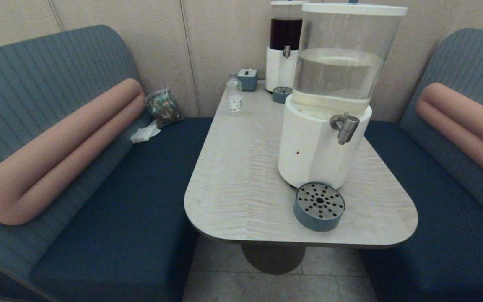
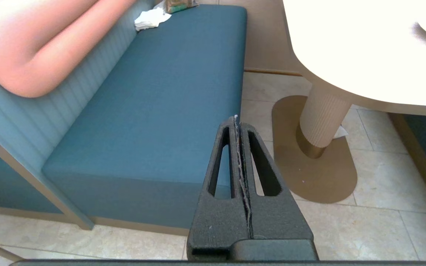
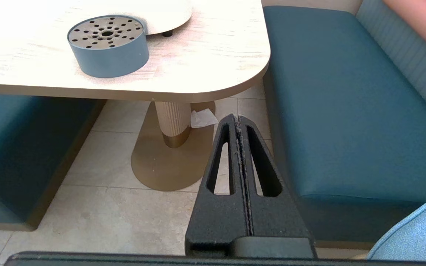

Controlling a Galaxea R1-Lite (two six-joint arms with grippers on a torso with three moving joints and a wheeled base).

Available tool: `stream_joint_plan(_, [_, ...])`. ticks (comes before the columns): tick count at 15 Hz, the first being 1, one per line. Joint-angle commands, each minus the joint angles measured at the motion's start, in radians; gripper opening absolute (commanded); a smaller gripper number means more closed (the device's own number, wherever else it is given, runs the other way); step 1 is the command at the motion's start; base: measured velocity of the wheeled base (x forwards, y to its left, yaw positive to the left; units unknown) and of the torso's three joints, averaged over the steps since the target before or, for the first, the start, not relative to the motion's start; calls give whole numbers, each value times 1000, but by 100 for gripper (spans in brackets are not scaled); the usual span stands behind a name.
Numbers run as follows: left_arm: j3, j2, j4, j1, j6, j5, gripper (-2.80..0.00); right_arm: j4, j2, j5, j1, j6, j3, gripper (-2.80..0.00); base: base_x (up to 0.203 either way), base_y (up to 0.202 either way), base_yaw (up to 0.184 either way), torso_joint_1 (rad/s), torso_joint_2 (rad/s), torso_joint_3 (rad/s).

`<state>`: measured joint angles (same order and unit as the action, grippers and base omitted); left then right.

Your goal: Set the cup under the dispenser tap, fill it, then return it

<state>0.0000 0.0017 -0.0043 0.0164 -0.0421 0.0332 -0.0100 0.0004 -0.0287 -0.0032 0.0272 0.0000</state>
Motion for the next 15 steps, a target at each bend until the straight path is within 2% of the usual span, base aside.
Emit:
stream_joint_plan(1, [0, 0, 0, 0, -1, 1, -280, -1, 1, 0, 0, 0, 0, -280, 0, 0, 0, 0, 0, 0])
stream_joint_plan(15, [0, 0, 0, 0, -1, 1, -280, -1, 0, 0, 0, 0, 0, -280, 0, 0, 0, 0, 0, 0])
